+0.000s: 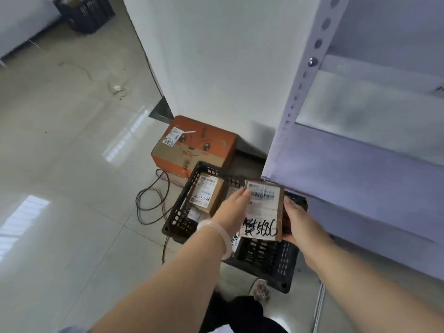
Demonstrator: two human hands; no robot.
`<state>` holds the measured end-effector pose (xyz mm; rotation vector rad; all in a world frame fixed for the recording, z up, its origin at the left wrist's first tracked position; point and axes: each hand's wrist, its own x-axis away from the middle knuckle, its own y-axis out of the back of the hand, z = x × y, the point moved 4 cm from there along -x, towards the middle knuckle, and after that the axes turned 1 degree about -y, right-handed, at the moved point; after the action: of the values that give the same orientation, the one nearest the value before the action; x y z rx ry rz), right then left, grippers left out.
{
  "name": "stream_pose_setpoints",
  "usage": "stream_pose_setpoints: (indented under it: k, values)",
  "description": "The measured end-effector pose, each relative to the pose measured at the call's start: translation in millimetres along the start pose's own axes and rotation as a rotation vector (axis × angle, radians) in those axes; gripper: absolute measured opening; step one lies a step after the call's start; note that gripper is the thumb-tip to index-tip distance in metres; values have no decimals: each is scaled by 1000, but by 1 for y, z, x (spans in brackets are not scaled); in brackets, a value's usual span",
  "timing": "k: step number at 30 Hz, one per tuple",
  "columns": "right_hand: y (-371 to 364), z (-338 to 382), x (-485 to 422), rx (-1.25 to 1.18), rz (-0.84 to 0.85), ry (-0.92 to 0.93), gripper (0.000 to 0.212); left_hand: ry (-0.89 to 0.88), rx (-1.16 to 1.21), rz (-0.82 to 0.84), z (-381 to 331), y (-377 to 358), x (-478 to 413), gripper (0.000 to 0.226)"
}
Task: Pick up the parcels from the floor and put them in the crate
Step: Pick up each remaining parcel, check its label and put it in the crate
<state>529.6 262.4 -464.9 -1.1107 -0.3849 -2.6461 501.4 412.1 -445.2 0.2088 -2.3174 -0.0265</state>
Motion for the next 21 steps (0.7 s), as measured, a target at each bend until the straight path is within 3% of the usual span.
stream_pose_setpoints:
  k: [4, 9, 12, 17, 21]
  values:
    - [-3, -77, -44, -81, -121, -245, 61, 120, -23, 75, 59, -21, -51, 47]
    - [-13, -134, -98, -106, -148, -418, 44, 286, -27, 100, 127, -44, -115, 55]
    - [-15, -155, -122, -31, -180, -471, 42, 370, -22, 113, 160, -57, -142, 54]
    - [-15, -182, -135, 121, -259, -403, 40, 386, -263, 149, 168, -62, -155, 63]
    - [-16, -184, -129, 149, -318, -396, 60, 332, -363, 164, 157, -58, -154, 52]
